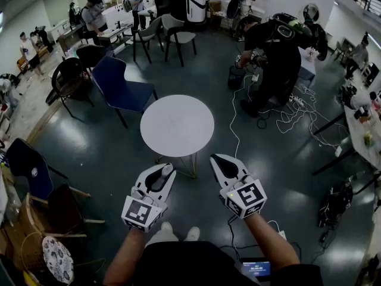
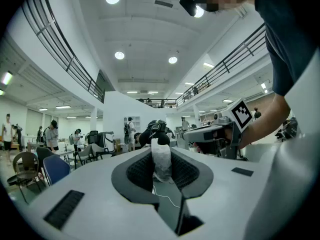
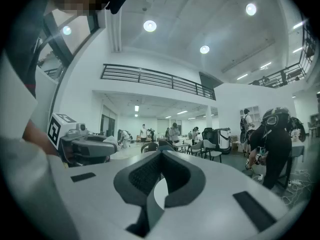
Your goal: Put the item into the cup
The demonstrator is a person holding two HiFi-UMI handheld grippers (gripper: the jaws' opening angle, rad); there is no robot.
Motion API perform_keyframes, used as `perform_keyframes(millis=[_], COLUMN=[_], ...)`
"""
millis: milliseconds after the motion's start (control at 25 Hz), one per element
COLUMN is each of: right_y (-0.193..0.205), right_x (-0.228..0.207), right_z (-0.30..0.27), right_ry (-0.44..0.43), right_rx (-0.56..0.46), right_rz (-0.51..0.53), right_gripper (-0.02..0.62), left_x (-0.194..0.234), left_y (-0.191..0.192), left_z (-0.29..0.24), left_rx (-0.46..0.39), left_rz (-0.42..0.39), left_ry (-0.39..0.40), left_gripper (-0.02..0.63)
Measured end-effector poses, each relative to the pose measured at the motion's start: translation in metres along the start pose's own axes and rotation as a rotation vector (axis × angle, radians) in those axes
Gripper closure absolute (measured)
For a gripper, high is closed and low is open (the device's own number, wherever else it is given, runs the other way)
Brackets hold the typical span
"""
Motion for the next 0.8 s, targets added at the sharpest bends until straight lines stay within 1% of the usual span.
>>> perform_keyframes(millis=[240, 400, 440, 800], right_y=[-0.002, 0.002, 0.002, 0.004], right_x=[0.0, -0.002, -0.003, -0.012], right_z=[-0.002, -0.002, -0.001, 0.009], right_ry=[-0.016, -0.028, -0.031, -0.039], right_rx=[-0.022, -0.016, -0.017, -0.031], right_rz=[-0.006, -0.001, -0.001, -0.016], right_gripper=[0.578, 0.578, 0.578, 0.578], left_x=[0.002, 0.005, 0.005, -0.005], left_y=[0.001, -0.001, -0.003, 0.0], left_z=[-0.004, -0.006, -0.007, -0.01], left_rx=[0.003, -0.034, -0.039, -0.025], left_rz=[0.007, 0.107, 0.118, 0.1], left_ry=[0.002, -0.004, -0.009, -0.022], left_gripper=[0.525, 0.525, 0.525, 0.525])
Point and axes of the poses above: the fingertips, and each gripper's own axes: z backward along the fingers, x to its left, y out of its underside, the point moved 1 cm from there along z, backward along the fingers
